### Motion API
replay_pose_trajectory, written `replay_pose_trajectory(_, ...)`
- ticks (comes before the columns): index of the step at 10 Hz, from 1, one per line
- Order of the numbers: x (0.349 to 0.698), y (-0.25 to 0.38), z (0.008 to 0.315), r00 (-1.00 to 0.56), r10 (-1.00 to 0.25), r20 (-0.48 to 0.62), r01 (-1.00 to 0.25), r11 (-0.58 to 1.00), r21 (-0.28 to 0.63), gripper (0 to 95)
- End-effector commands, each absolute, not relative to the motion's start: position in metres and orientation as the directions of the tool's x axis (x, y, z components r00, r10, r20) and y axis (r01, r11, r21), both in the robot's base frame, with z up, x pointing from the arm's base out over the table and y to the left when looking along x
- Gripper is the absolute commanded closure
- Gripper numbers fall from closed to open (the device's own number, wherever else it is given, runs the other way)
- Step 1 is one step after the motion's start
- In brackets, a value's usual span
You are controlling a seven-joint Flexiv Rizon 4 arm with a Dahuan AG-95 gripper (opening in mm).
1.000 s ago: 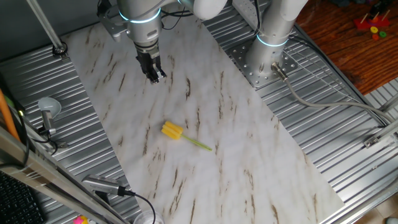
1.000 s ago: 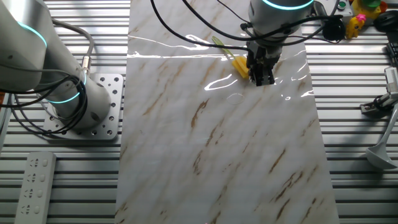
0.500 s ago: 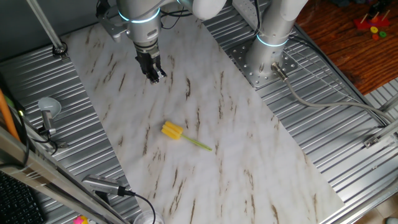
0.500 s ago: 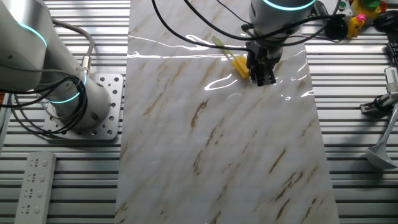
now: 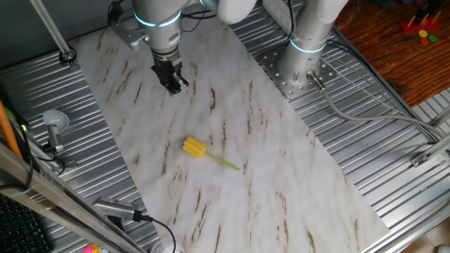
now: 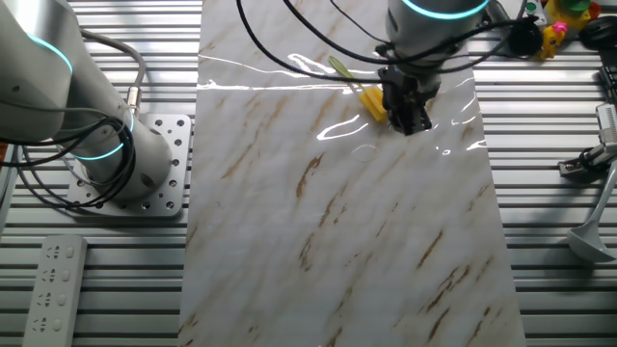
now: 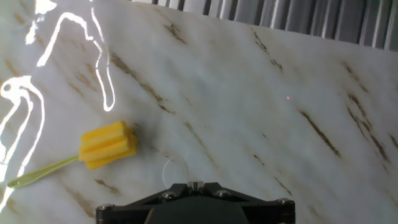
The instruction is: Scrub the table with a brush
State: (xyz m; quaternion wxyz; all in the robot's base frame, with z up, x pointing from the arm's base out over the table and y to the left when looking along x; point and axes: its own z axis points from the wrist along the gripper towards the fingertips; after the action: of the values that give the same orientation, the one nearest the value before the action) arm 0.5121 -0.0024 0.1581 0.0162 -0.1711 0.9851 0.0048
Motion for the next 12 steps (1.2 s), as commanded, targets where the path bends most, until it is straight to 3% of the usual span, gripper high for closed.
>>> replay_pose_trajectory(1,0.533,-0.003,0.146,-0.927,-0.373,-0.034,-0.374,0.927,0.010,95.0)
replay_pose_trajectory(4,0.553,-0.003,0.128,-0.906,-0.422,-0.036,-0.422,0.906,0.012,95.0)
replay_pose_trajectory(9,0.553,-0.003,0.125,-0.880,-0.474,-0.042,-0.474,0.880,-0.003,95.0)
replay_pose_trajectory(12,0.553,-0.003,0.125,-0.822,-0.568,-0.041,-0.568,0.823,-0.007,95.0)
